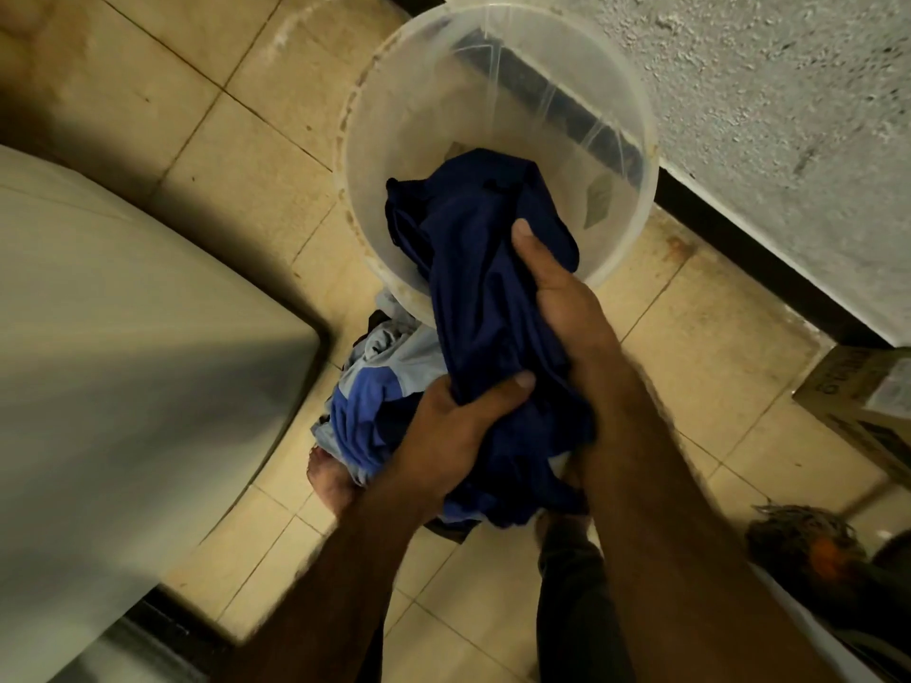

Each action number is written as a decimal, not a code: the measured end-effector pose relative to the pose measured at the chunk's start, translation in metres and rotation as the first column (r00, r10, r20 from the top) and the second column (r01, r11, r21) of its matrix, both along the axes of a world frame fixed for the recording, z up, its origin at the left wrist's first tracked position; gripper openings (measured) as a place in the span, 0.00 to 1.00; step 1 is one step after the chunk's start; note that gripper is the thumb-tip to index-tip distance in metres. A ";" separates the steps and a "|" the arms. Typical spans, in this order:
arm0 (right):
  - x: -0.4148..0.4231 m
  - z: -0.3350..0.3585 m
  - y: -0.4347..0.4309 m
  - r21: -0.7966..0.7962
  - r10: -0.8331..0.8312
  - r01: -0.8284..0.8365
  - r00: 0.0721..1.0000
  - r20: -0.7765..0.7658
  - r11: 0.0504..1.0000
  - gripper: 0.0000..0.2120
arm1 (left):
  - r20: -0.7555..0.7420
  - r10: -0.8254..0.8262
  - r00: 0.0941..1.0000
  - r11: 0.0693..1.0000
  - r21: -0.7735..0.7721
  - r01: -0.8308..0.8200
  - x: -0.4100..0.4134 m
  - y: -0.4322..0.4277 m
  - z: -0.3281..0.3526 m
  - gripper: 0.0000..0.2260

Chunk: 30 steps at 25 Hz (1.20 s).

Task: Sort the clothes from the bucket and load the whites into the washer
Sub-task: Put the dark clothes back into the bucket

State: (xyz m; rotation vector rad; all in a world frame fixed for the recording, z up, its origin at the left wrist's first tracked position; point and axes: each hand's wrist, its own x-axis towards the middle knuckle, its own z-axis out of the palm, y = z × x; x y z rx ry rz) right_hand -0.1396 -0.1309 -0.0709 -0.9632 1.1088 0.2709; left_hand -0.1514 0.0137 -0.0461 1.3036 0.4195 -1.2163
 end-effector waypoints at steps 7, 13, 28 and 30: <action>-0.068 -0.013 0.042 0.267 -0.105 0.076 0.990 0.099 0.961 0.30 | 0.053 0.113 0.992 0.980 0.157 -0.120 0.042 -0.038 -0.003 0.14; -0.084 0.020 0.052 0.270 -0.137 0.116 0.989 0.059 0.956 0.24 | 0.141 -0.066 0.988 0.969 0.244 0.030 0.056 -0.042 -0.011 0.18; 0.013 -0.017 0.022 0.062 -0.230 0.235 0.970 -0.077 0.970 0.25 | -0.047 -0.089 0.995 0.992 0.085 0.093 -0.006 0.010 -0.018 0.05; 0.011 -0.019 0.021 0.066 -0.232 0.235 0.972 -0.044 0.970 0.27 | -0.027 -0.039 0.999 0.994 0.101 0.041 -0.002 0.005 -0.021 0.04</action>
